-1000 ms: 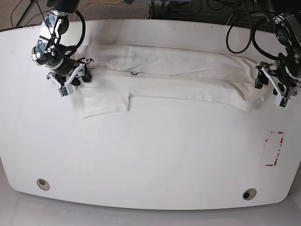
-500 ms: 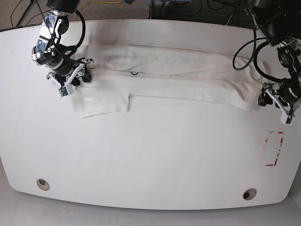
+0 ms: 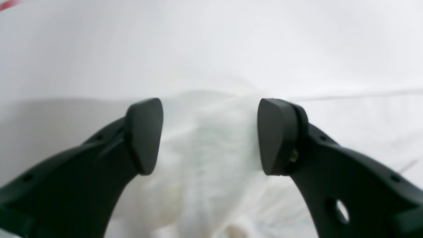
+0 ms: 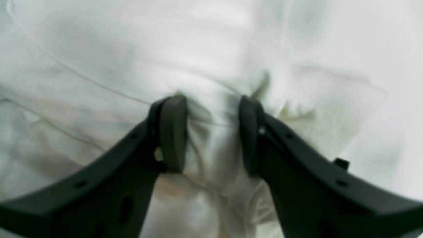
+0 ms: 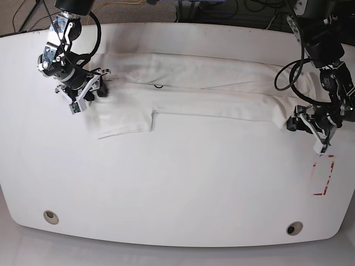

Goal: Layout the t-shirt on the table in an organized manner, then fold the t-shirt properly
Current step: 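Regrasp the folded edge with the left gripper near the shirt end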

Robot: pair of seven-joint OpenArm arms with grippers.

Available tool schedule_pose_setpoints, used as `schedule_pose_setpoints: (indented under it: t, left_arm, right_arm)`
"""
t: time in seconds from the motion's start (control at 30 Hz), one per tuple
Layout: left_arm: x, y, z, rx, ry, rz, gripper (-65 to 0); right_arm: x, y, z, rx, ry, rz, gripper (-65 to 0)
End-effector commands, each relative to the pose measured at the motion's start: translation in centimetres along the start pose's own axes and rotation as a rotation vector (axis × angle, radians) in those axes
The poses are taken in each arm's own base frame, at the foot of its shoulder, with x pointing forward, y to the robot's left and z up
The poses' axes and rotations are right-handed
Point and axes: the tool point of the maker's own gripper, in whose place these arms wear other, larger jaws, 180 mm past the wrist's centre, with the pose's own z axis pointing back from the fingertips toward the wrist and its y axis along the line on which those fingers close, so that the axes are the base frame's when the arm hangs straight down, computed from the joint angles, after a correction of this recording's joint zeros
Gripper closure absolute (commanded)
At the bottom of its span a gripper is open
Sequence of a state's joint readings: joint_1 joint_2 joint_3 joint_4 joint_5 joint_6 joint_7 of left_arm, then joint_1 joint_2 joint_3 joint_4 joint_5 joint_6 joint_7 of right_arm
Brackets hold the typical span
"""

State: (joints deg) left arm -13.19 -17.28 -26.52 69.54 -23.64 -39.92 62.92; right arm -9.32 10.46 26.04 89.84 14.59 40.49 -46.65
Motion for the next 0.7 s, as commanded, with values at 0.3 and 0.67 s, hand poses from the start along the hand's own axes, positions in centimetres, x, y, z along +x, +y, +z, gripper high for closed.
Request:
schedule_pose_setpoints:
  t: [0.3,0.67]
  left_arm:
    - [1.1,-1.0,-0.4,-0.027,-0.032,-0.008,-40.4]
    - [0.4,-0.9,0.2,-0.004,-0.027,-0.035,-12.4]
  right_arm:
    - [-1.2,-0.7,0.2,-0.031,0.064,0.013,-25.4]
    - [-1.2,-0.7,0.2,-0.031,0.064,0.013,-25.4]
